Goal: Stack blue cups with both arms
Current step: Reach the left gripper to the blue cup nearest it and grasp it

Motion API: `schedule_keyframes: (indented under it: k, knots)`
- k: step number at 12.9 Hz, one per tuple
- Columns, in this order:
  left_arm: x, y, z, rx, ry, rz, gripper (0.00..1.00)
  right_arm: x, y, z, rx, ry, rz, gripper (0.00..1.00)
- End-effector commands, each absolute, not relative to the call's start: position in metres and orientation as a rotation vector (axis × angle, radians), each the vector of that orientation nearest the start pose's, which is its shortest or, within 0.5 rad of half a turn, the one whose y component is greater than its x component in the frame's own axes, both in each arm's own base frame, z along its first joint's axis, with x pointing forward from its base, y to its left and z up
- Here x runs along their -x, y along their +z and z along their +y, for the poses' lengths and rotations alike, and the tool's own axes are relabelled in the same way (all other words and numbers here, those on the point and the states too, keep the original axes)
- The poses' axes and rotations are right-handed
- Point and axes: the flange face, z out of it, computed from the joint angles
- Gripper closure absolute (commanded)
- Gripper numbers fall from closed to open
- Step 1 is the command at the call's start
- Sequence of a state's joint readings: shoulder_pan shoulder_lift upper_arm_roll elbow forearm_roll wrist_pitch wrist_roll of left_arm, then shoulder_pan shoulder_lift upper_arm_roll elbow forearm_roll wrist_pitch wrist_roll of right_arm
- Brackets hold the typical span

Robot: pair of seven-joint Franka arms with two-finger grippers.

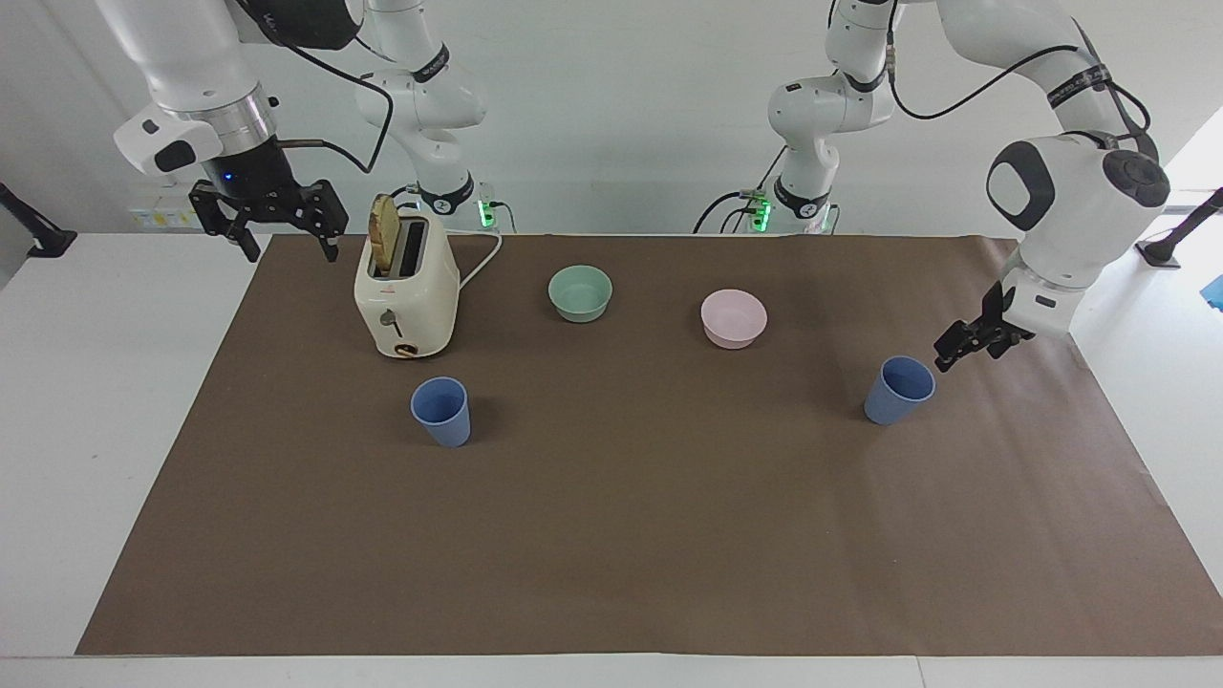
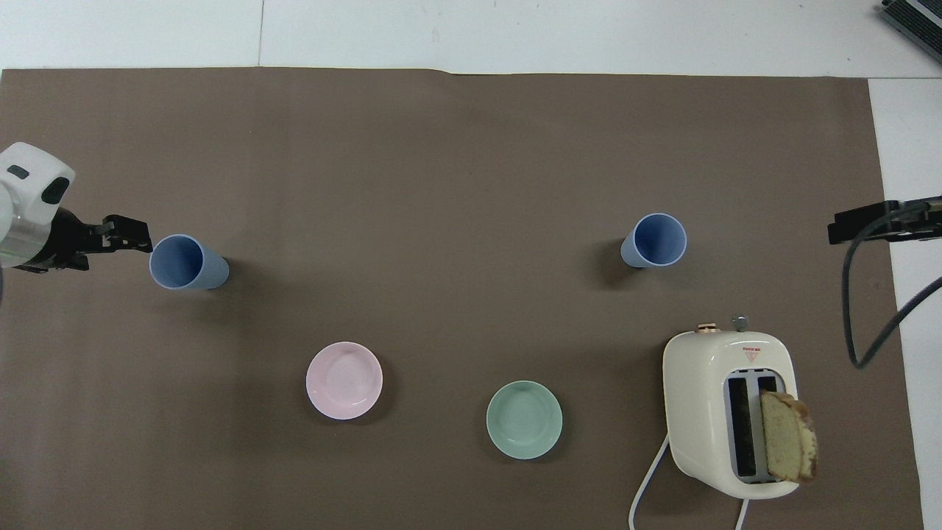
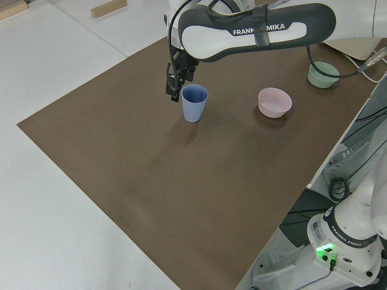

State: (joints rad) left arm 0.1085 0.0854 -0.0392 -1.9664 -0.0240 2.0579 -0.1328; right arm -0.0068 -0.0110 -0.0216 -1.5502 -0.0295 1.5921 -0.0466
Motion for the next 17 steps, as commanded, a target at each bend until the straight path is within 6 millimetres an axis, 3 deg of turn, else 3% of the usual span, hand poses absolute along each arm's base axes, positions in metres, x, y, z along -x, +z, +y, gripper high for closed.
schedule_keyframes:
  k: [1,5,6,7,8,13,15,17]
  knots:
    - [-0.564,0.403,0.026,3.156,-0.031,-0.366,0.00,-0.548,0.642,-0.018,3.158,-0.111,0.002,0.00]
    - [-0.561,0.377,0.017,3.154,0.021,-0.368,0.00,-0.548,0.642,-0.018,3.158,-0.111,0.002,0.00]
    - [-0.561,0.378,0.018,3.154,-0.001,-0.371,0.06,-0.548,0.642,-0.018,3.158,-0.111,0.002,0.00]
    - [-0.562,0.378,0.018,3.153,-0.003,-0.381,0.60,-0.548,0.643,-0.018,3.158,-0.113,0.002,0.00]
    - [-0.562,0.377,0.020,3.154,-0.001,-0.369,1.00,-0.548,0.642,-0.018,3.158,-0.111,0.002,0.00]
    - [-0.583,0.391,0.016,3.170,-0.048,-0.381,1.00,-0.548,0.642,-0.018,3.158,-0.108,0.002,0.00]
    - [-0.592,0.424,0.014,3.172,-0.067,-0.379,1.00,-0.548,0.642,-0.018,3.158,-0.108,0.002,0.00]
    - [-0.600,0.476,-0.015,3.178,-0.066,-0.401,1.00,-0.548,0.642,-0.018,3.158,-0.108,0.002,0.00]
